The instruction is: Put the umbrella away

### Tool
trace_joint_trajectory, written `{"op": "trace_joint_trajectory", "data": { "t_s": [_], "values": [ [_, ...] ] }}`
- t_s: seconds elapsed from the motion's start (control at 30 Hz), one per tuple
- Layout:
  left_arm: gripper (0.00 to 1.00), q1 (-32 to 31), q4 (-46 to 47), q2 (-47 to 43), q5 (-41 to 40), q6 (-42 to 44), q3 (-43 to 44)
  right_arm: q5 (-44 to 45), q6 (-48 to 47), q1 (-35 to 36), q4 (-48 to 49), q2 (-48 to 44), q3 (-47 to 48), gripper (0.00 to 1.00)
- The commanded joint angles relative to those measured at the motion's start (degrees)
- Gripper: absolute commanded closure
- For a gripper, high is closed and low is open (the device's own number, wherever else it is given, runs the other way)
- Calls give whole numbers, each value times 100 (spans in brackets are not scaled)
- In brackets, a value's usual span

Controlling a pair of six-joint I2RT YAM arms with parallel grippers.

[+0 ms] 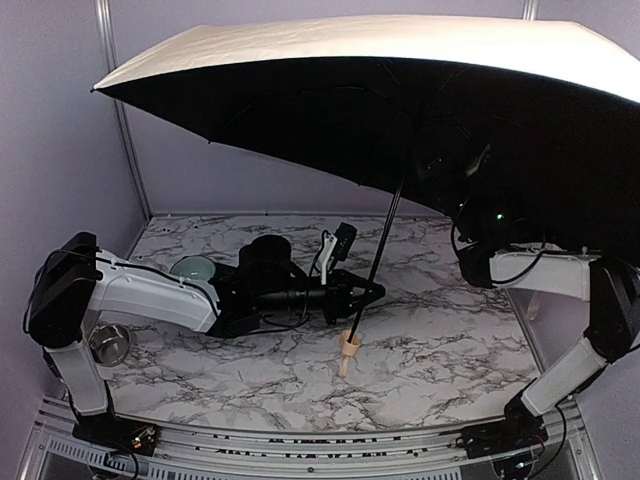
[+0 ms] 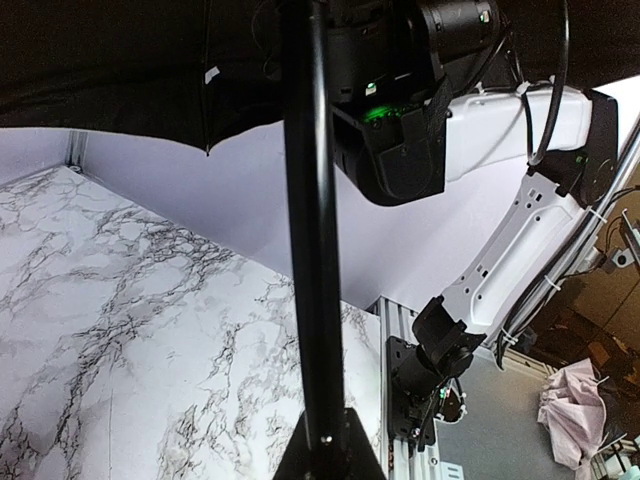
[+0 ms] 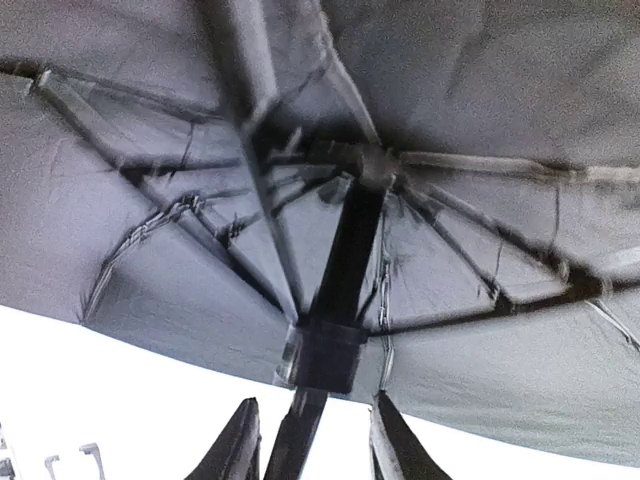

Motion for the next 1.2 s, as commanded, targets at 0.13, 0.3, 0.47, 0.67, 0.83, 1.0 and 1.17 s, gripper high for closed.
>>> {"op": "trace_joint_trajectory", "data": {
  "t_s": [0.13, 0.3, 0.47, 0.67, 0.83, 1.0, 1.17],
  "values": [
    [100, -29, 924, -406, 100, 182, 217, -127, -259, -26, 120, -75, -277, 62],
    [100, -40, 924, -383, 126, 174, 200, -137, -267, -28, 144, -88, -301, 66],
    [100, -66, 927, -354, 151, 174, 199, -159, -225, -6, 162, -66, -251, 66],
    [100, -75, 1128, -323, 443, 5, 180, -238, -221, 43, 92, -48, -161, 66],
    [100, 16, 3646, 18, 1412, -1369, -157, -348, -308, 127, -1, -144, -169, 60],
    [100, 68, 4176, 342, 1600, -1927, -30, -357, -610, 210, -144, -434, -339, 57],
    [100, 56, 3923, 402, 1561, -1875, 95, -308, -743, 223, -170, -593, -469, 57]
  ]
}}
